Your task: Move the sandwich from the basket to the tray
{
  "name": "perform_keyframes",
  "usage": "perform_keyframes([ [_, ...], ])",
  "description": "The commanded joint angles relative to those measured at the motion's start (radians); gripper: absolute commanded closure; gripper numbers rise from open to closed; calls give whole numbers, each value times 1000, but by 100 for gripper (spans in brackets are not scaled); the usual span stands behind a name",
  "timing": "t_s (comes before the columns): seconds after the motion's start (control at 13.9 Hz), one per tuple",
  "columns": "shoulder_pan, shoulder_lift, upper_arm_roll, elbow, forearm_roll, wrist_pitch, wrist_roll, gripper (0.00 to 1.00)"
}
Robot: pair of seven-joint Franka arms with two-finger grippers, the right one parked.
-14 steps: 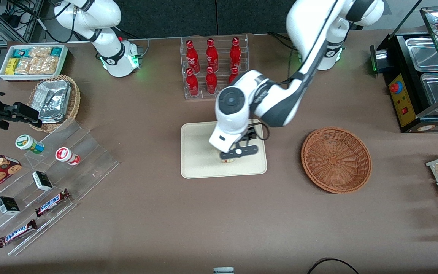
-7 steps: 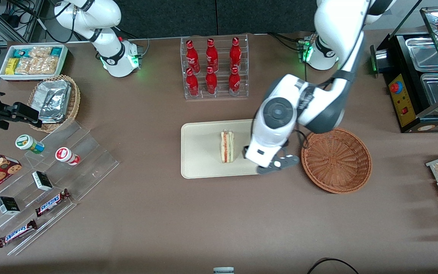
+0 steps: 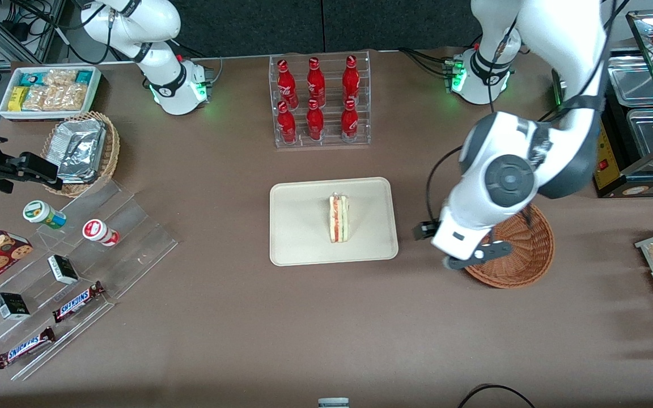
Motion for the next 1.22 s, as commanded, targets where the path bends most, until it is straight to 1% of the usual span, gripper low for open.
perform_keyframes([
  [0.0, 80, -120, -14, -128, -29, 14, 77, 0],
  [0.14, 125, -174, -15, -154, -44, -24, 178, 0],
  [0.29, 186, -239, -23, -161, -48, -148, 287, 0],
  [0.43, 261, -294, -67, -156, -43, -257, 398, 0],
  [0.58, 312, -332, -75, -154, -41, -279, 510, 0],
  [0.72, 317, -383, -72, -156, -34, -331, 510, 0],
  [0.94, 352, -460, -69, -156, -31, -428, 518, 0],
  [1.15, 367, -481, -67, -154, -28, -449, 521, 0],
])
